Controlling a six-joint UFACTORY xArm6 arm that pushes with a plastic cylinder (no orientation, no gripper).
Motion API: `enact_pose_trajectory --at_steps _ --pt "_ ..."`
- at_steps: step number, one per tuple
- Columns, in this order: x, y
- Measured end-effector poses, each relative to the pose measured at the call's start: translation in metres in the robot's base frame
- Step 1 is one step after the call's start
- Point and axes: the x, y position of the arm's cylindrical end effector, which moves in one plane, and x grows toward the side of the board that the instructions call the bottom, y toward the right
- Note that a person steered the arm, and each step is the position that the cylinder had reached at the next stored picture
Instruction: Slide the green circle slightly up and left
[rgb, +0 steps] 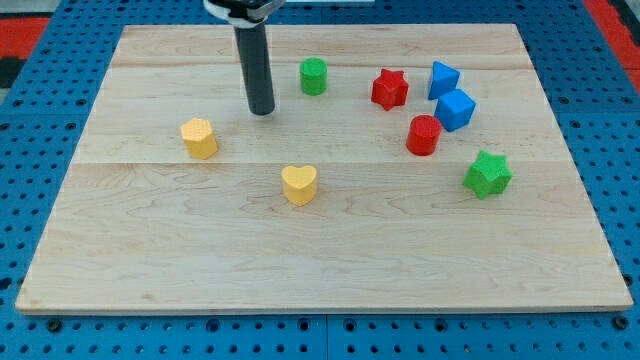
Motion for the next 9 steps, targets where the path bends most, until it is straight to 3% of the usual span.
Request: enact_pose_trajectory --at_steps 2,4,7,9 --pt "0.025 0.011" --pt "-0.006 0.041" --pt "0.004 0.067" --pt "-0.019 0.055"
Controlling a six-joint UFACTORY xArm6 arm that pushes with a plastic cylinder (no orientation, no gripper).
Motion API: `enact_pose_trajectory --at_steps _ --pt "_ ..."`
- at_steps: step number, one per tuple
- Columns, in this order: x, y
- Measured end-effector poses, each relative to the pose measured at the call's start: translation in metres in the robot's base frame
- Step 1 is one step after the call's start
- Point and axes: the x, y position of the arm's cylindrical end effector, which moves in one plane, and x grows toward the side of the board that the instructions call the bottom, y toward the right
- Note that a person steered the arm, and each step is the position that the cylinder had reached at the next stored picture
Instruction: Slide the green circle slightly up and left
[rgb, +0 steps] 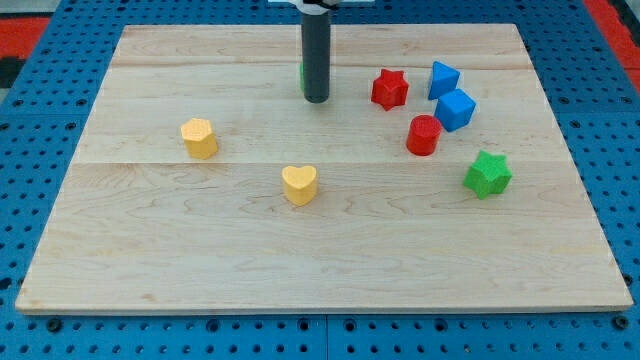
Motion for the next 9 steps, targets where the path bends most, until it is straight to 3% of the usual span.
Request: enact_pose_trajectory --at_steps 1,4,6,9 --pt "-0.009 -0.017" --pt "-0.01 0.031" --pt "-0.059 0.021" --pt "-0.088 0.044"
